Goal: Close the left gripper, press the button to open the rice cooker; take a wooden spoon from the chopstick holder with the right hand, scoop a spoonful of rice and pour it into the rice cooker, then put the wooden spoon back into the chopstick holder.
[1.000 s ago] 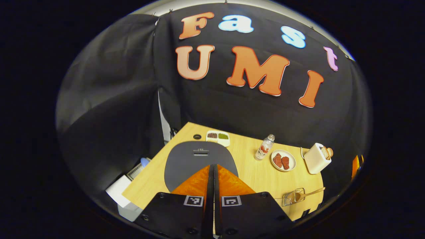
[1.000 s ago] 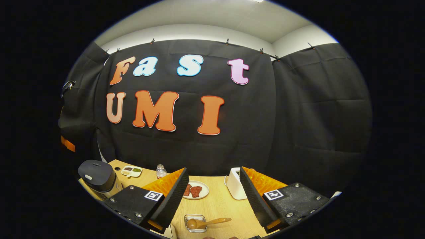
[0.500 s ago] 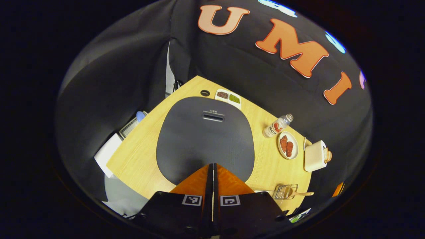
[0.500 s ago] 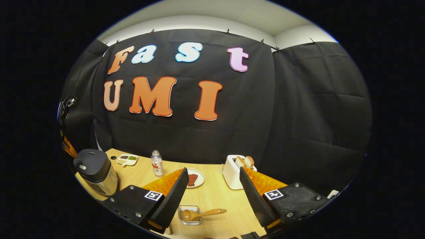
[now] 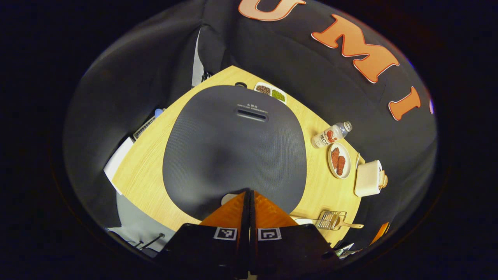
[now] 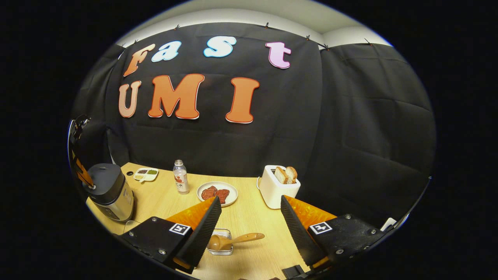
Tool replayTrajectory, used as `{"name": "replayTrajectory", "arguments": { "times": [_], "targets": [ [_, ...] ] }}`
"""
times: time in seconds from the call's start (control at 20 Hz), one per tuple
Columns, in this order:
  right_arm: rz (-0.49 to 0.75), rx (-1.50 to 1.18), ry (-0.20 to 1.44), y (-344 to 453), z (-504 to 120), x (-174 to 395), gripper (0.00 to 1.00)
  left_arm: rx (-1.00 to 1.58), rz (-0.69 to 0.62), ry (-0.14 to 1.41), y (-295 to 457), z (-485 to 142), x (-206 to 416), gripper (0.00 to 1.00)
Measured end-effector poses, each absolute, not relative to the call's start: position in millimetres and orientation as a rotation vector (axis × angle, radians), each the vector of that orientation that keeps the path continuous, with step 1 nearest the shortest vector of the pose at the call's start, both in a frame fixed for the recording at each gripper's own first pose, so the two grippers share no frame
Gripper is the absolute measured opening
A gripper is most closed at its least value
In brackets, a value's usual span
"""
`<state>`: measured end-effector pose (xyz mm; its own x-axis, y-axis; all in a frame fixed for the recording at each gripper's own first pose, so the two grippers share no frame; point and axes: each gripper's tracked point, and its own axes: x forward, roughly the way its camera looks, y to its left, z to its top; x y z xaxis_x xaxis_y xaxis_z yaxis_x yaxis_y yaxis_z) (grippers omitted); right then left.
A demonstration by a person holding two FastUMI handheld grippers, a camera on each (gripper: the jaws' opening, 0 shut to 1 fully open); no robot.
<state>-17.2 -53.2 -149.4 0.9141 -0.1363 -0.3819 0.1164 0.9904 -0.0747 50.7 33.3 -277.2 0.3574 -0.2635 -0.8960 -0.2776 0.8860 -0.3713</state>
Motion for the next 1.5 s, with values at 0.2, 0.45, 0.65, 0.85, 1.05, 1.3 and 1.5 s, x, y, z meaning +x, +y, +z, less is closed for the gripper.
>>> {"name": "replayTrajectory", "arguments": {
  "times": [0.2, 0.45, 0.65, 0.85, 1.05, 1.3, 1.5],
  "targets": [
    [-0.149, -0.029, 0.431, -57, -163, -23, 0.95, -0.492, 0.027, 1.179, 36, -283, 49, 0.07],
    [-0.143, -0.01, 0.459, -60, -175, -29, 0.95, -0.499, 0.028, 1.131, 36, -278, 48, 0.07],
    [-0.145, -0.028, 0.51, -71, -189, -36, 0.95, -0.458, 0.023, 1.002, 39, -250, 54, 0.06],
    [-0.142, 0.027, 0.58, -72, -212, -47, 0.95, -0.34, 0.039, 0.765, 52, -189, 75, 0.06],
    [-0.109, 0.089, 0.634, -62, -230, -49, 0.95, -0.227, 0.068, 0.532, 59, -117, 84, 0.06],
    [-0.102, 0.129, 0.683, -66, -250, -45, 0.95, -0.128, 0.056, 0.398, 39, -71, 59, 0.05],
    [-0.087, 0.192, 0.737, -62, -274, -44, 0.95, -0.043, 0.082, 0.308, 43, -39, 42, 0.09]
  ]
}}
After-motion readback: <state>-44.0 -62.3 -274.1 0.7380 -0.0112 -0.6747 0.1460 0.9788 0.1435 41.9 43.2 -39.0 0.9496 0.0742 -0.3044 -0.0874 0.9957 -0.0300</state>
